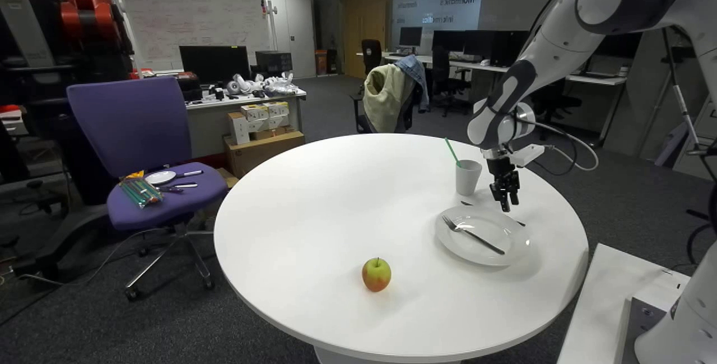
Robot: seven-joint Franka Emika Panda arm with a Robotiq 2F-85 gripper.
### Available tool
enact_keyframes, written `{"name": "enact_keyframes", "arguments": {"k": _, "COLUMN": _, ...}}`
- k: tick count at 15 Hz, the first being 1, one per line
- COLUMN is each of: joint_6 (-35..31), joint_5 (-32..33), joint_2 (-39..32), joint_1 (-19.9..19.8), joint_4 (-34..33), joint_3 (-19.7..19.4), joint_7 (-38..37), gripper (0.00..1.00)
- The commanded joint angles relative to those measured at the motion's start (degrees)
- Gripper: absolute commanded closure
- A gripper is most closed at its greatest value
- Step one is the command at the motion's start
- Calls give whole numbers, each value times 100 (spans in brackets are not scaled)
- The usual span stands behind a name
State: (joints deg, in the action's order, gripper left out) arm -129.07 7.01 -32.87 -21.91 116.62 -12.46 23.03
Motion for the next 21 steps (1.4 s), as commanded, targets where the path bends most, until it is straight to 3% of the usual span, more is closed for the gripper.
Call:
{"name": "enact_keyframes", "arguments": {"k": 1, "joint_6": 194, "joint_5": 164, "joint_2": 71, "joint_1": -121, "joint_4": -17, "joint_3": 30, "joint_7": 372, "gripper": 41}}
{"name": "enact_keyframes", "arguments": {"k": 7, "joint_6": 173, "joint_5": 422, "joint_2": 185, "joint_1": -121, "joint_4": 207, "joint_3": 6, "joint_7": 616, "gripper": 43}}
{"name": "enact_keyframes", "arguments": {"k": 14, "joint_6": 0, "joint_5": 507, "joint_2": 261, "joint_1": -46, "joint_4": 489, "joint_3": -25, "joint_7": 375, "gripper": 50}}
{"name": "enact_keyframes", "arguments": {"k": 21, "joint_6": -7, "joint_5": 494, "joint_2": 334, "joint_1": -27, "joint_4": 646, "joint_3": -13, "joint_7": 367, "gripper": 42}}
